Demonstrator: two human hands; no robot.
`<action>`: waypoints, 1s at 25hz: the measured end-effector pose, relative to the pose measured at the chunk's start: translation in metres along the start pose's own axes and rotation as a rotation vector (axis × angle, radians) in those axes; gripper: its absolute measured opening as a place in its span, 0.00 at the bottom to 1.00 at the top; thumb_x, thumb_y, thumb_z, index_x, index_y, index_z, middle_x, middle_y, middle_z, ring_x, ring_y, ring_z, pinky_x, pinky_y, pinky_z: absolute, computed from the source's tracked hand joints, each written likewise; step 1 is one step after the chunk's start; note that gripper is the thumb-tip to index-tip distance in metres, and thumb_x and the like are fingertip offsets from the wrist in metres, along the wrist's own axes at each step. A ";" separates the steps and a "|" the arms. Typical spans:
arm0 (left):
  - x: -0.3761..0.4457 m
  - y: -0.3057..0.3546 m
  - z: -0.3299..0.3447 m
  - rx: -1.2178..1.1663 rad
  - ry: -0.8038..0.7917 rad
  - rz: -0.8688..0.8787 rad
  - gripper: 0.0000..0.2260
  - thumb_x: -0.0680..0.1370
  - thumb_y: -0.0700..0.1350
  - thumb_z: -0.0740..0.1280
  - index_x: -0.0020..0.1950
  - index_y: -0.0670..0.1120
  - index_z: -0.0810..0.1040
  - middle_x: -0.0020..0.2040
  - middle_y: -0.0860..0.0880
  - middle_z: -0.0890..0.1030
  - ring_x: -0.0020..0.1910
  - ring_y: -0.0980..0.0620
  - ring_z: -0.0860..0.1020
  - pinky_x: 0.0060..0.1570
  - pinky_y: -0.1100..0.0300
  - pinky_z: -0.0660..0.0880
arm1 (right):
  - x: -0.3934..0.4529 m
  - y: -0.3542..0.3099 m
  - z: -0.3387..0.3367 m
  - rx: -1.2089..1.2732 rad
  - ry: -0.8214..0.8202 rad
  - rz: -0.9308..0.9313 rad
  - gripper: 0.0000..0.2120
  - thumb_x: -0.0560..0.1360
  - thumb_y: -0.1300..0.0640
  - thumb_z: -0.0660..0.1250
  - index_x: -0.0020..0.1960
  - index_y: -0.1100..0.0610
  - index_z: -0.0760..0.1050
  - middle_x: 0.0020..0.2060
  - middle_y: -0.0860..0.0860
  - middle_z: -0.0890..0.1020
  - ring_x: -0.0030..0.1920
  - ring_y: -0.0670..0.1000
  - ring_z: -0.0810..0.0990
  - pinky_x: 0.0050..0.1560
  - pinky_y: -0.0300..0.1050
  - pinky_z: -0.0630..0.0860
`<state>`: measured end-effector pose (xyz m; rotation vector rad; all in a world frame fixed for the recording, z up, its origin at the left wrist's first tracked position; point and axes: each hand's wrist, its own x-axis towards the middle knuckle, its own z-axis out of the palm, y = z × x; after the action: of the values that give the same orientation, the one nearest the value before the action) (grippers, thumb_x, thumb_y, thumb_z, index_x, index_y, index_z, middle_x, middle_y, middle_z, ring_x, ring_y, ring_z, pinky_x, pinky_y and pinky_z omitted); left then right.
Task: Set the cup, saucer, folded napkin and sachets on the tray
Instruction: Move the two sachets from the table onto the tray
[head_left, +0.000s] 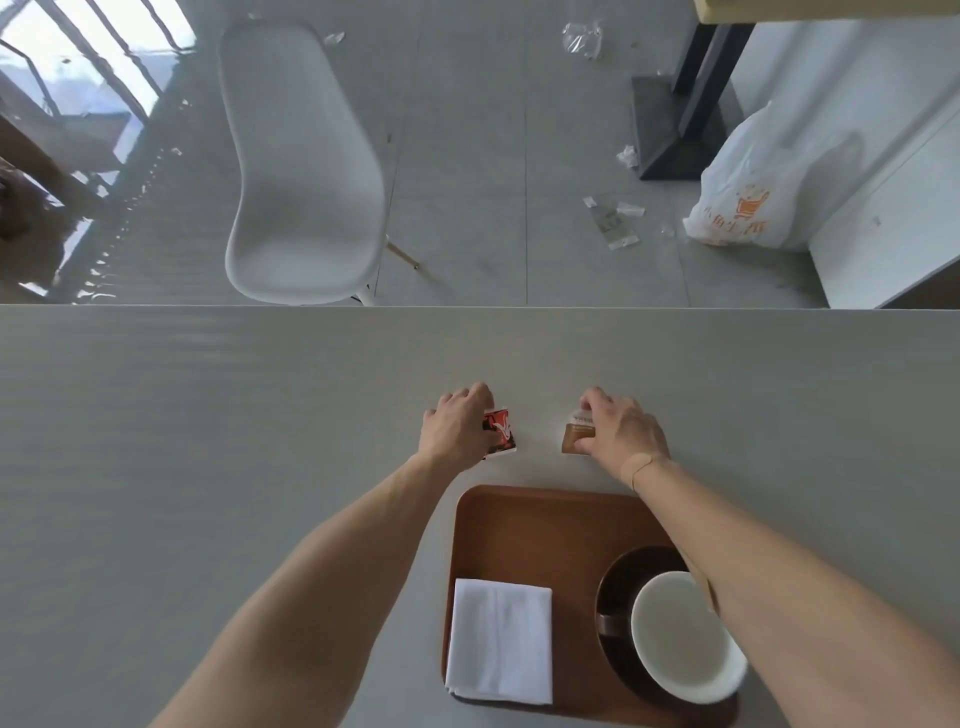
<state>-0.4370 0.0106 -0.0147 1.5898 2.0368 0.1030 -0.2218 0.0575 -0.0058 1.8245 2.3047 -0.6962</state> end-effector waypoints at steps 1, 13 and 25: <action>-0.002 -0.001 0.000 -0.047 0.010 -0.027 0.14 0.74 0.44 0.70 0.57 0.50 0.71 0.56 0.48 0.79 0.56 0.45 0.74 0.48 0.53 0.65 | -0.003 0.001 0.000 0.039 -0.001 0.012 0.17 0.71 0.53 0.71 0.56 0.52 0.70 0.54 0.54 0.80 0.54 0.58 0.77 0.46 0.46 0.69; -0.073 -0.020 -0.010 -0.503 0.039 -0.165 0.04 0.77 0.44 0.65 0.47 0.53 0.78 0.43 0.52 0.83 0.41 0.51 0.79 0.34 0.62 0.70 | -0.079 -0.020 -0.004 0.240 0.027 -0.034 0.05 0.76 0.53 0.64 0.51 0.50 0.76 0.49 0.53 0.83 0.47 0.57 0.80 0.41 0.46 0.73; -0.115 -0.023 0.021 -0.264 -0.053 -0.058 0.08 0.78 0.43 0.64 0.52 0.52 0.81 0.48 0.50 0.85 0.49 0.48 0.81 0.51 0.51 0.77 | -0.109 -0.041 0.041 0.132 -0.179 -0.062 0.08 0.79 0.53 0.61 0.56 0.52 0.76 0.54 0.51 0.81 0.50 0.52 0.79 0.42 0.43 0.73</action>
<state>-0.4303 -0.1076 0.0017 1.3558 1.9372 0.2920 -0.2394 -0.0638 0.0100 1.6699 2.2550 -0.9991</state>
